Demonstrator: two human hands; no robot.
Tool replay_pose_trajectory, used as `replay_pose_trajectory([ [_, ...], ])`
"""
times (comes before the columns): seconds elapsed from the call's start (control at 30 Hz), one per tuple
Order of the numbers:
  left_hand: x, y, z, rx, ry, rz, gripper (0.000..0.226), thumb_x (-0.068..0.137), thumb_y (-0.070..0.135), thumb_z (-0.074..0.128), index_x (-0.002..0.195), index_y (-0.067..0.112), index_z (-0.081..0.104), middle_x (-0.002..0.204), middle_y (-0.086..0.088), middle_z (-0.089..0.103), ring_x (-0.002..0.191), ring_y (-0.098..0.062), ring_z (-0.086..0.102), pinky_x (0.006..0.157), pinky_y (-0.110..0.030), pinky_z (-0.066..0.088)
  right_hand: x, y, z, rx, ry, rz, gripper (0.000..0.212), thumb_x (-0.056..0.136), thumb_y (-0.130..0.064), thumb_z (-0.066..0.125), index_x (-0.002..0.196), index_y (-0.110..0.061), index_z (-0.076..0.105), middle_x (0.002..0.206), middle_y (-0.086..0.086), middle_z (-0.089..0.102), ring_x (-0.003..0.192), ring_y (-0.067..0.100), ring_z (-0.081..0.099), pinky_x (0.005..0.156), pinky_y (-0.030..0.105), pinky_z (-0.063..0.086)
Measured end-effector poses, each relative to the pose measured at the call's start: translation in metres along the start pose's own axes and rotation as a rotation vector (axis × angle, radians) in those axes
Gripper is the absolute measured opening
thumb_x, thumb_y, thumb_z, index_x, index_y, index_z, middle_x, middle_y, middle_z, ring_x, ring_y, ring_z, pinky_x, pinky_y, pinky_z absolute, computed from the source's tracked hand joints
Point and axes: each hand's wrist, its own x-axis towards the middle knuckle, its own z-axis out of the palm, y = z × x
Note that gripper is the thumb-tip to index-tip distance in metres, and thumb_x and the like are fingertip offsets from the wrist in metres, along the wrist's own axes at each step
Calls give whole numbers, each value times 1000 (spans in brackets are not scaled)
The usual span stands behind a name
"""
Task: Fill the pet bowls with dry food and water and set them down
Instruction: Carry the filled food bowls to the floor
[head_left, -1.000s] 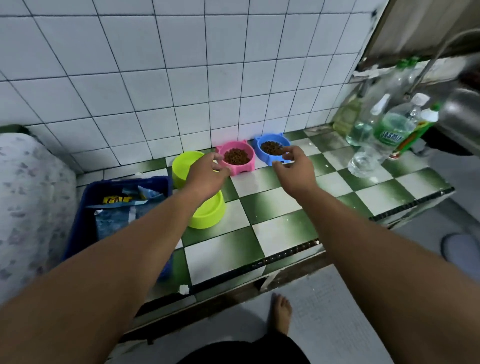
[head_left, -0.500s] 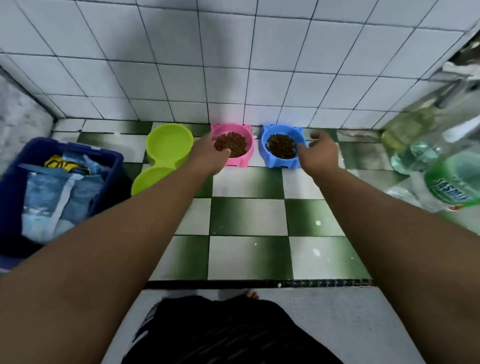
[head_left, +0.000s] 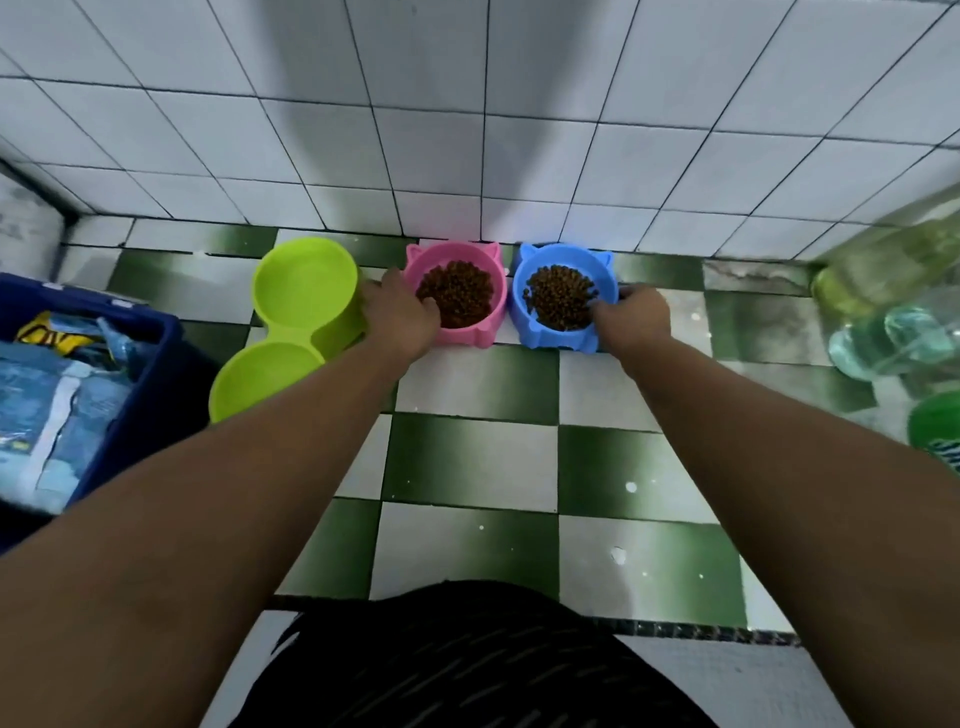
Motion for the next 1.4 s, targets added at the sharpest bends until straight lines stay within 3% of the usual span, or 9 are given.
replay_pose_trajectory([
  [0.13, 10, 0, 5, -133, -52, -77, 42, 97, 24, 52, 137, 11, 55, 137, -13, 53, 103, -19, 49, 82, -22, 25, 1, -2, 1, 24, 31, 32, 37, 90, -20, 62, 124, -7, 57, 115, 13, 64, 100, 32, 65, 78, 36, 55],
  [0.33, 3, 2, 0, -422, 27, -100, 48, 91, 13, 61, 138, 15, 55, 129, -14, 60, 101, -28, 68, 83, -43, 63, -2, -1, -3, 94, 24, 55, 28, 89, -13, 53, 117, -10, 49, 101, 9, 59, 94, 33, 64, 82, 52, 58],
  [0.5, -1, 4, -4, -460, 7, -37, 51, 96, -3, 52, 143, 17, 51, 115, -10, 66, 89, -20, 66, 50, -16, 46, -11, 5, -8, 210, -56, 56, 49, 89, -16, 54, 134, -29, 43, 97, 4, 62, 91, 30, 67, 77, 54, 60],
  [0.6, -10, 6, -7, -526, -73, -28, 53, 99, -1, 46, 148, 20, 50, 111, -4, 62, 102, -23, 65, 76, -28, 59, -15, 12, -10, 342, -92, 105, 62, 85, -22, 63, 143, -34, 43, 120, 8, 64, 103, 32, 67, 84, 55, 58],
  [0.7, -18, 6, -8, -600, -157, -32, 47, 102, 0, 44, 139, 24, 59, 110, 1, 64, 109, -25, 66, 94, -43, 58, -22, 14, -16, 364, -84, 95, 55, 90, -15, 60, 143, -26, 47, 115, 11, 67, 102, 31, 68, 88, 55, 57],
  [0.93, -38, 0, -18, -684, -185, -62, 42, 102, 3, 50, 138, 21, 61, 108, 0, 69, 103, -29, 70, 89, -50, 61, -51, 13, -30, 437, -58, 90, 48, 94, -6, 55, 141, -18, 52, 108, 9, 66, 99, 34, 69, 75, 59, 59],
  [1.1, -53, -8, -29, -684, -127, -26, 42, 105, 14, 52, 146, 23, 53, 133, -8, 68, 108, -29, 70, 90, -49, 61, -70, 9, -39, 571, -54, 88, 47, 96, -5, 56, 141, -18, 51, 111, 10, 66, 87, 30, 71, 64, 55, 61],
  [1.33, -75, -15, -51, -685, -11, -45, 41, 104, 19, 57, 145, 23, 57, 125, -7, 67, 101, -22, 69, 52, -17, 53, -89, -5, -63, 526, -44, 72, 47, 96, 0, 50, 140, -18, 51, 114, 13, 62, 78, 24, 69, 54, 44, 61],
  [1.4, -82, -20, -61, -714, -2, -38, 40, 103, 21, 60, 142, 25, 59, 119, -9, 70, 94, -24, 72, 60, -28, 61, -95, -10, -65, 528, -38, 62, 47, 96, 1, 50, 139, -17, 52, 113, 11, 62, 76, 22, 68, 49, 42, 60],
])
